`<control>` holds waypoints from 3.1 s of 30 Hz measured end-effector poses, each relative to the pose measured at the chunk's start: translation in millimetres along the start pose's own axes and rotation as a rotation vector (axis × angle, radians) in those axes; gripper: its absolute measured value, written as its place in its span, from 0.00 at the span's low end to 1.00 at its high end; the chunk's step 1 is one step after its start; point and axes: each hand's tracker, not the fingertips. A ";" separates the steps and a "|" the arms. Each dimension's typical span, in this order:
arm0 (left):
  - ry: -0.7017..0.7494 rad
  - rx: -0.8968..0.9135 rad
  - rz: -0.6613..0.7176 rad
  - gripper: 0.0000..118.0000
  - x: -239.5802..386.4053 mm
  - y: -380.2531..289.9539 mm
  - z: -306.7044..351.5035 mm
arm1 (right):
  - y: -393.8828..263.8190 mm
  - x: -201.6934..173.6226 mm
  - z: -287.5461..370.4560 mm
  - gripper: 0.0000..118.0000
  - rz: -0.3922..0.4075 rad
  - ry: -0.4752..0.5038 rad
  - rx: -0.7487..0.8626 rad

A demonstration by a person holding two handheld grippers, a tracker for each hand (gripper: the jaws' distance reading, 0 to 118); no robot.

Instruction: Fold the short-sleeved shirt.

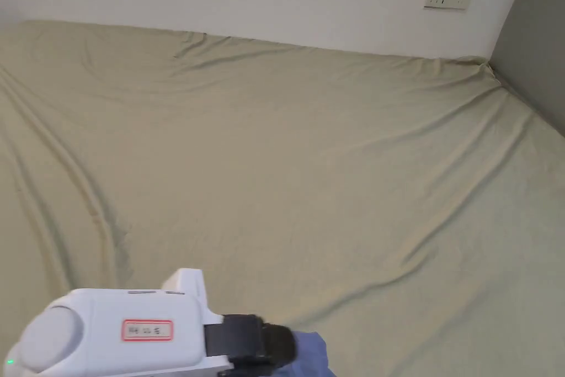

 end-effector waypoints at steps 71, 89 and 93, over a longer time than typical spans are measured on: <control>0.901 0.120 -0.268 0.25 -175.7 50.7 183.0 | -1.7 -135.9 -159.1 0.01 0.050 0.289 -0.254; 1.538 0.077 -0.175 0.35 -290.8 127.5 257.4 | 4.2 -182.7 -180.8 0.01 0.184 0.238 -0.282; 1.590 0.154 -0.208 0.61 -282.7 111.7 284.2 | 7.8 -180.4 -174.8 0.01 0.182 0.268 -0.272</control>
